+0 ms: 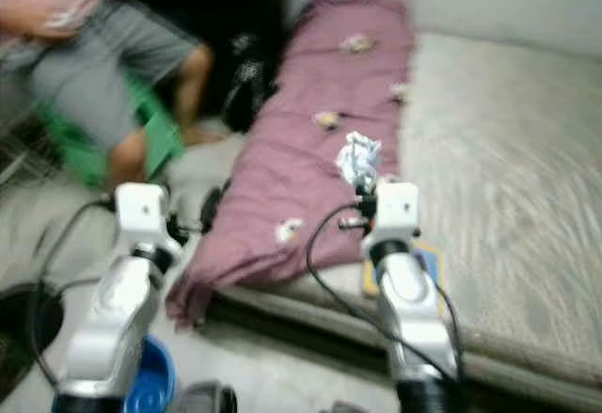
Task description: Clean up the room
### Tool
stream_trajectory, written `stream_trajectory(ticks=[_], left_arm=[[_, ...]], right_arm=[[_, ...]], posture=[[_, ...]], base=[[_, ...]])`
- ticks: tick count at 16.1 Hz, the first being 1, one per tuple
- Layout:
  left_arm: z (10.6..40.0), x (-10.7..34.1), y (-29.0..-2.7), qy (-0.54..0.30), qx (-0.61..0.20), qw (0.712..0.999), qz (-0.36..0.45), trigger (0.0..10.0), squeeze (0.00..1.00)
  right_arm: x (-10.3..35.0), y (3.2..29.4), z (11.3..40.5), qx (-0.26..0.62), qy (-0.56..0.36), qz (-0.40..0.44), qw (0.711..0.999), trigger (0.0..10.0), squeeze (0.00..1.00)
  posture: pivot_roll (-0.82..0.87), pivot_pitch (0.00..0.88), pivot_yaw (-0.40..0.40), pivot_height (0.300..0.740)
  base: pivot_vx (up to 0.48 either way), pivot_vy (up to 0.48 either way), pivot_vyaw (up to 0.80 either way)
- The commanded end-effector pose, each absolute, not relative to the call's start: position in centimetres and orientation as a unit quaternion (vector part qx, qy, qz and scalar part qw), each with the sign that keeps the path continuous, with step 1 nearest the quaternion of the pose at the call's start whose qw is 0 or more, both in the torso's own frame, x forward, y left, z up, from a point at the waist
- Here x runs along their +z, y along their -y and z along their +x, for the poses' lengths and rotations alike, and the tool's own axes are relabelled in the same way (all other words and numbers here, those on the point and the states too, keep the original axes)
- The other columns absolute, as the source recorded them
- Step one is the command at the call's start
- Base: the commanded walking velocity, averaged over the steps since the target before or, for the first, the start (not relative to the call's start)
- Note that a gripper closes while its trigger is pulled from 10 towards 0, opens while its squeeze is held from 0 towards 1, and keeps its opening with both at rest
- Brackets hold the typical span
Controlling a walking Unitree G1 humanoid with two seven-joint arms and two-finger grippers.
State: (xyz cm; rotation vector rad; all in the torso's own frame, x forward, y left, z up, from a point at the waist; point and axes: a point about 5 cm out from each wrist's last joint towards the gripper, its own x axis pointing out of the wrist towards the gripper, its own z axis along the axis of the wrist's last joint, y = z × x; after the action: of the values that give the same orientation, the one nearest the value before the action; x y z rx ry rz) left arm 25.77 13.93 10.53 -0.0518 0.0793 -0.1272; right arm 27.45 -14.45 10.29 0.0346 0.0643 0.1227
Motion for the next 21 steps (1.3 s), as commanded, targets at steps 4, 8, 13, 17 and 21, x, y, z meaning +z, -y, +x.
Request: stream_trajectory(ticks=[4, 8, 13, 17, 21], left_arm=[[25.8, 10.8, -14.0, -0.031, -0.056, 0.998, -0.015, 10.0, 0.0], [25.8, 10.7, -14.3, -0.033, -0.046, 0.998, -0.02, 10.0, 0.0], [26.1, 10.6, -14.2, -0.026, -0.048, 0.998, -0.007, 10.0, 0.0], [26.8, 11.2, -14.9, -0.013, -0.059, 0.998, 0.017, 10.0, 0.0], [26.0, 9.8, -14.6, -0.043, -0.053, 0.998, 0.001, 10.0, 0.0]], right_arm=[[10.4, 14.4, 27.5, 0.069, -0.029, 0.013, 0.997, 10.0, 0.0], [10.8, 14.0, 27.7, 0.077, -0.018, 0.009, 0.997, 10.0, 0.0], [10.8, 13.9, 28.0, 0.079, -0.018, 0.007, 0.997, 10.0, 0.0], [11.8, 12.6, 28.6, 0.097, -0.006, 0.0, 0.995, 10.0, 0.0], [11.2, 12.5, 28.2, 0.084, 0.0, 0.003, 0.996, 10.0, 0.0]], posture=[[0.01, 0.0, -0.001, 0.74], [0.01, 0.0, 0.001, 0.74], [0.02, 0.0, -0.026, 0.74], [0.02, 0.0, -0.043, 0.74], [-0.04, 0.0, 0.056, 0.74]], base=[[0.0, 0.0, 0.8], [0.0, 0.0, 0.8], [0.0, 0.0, 0.8], [0.0, 0.0, 0.8], [0.0, 0.0, 0.8]])
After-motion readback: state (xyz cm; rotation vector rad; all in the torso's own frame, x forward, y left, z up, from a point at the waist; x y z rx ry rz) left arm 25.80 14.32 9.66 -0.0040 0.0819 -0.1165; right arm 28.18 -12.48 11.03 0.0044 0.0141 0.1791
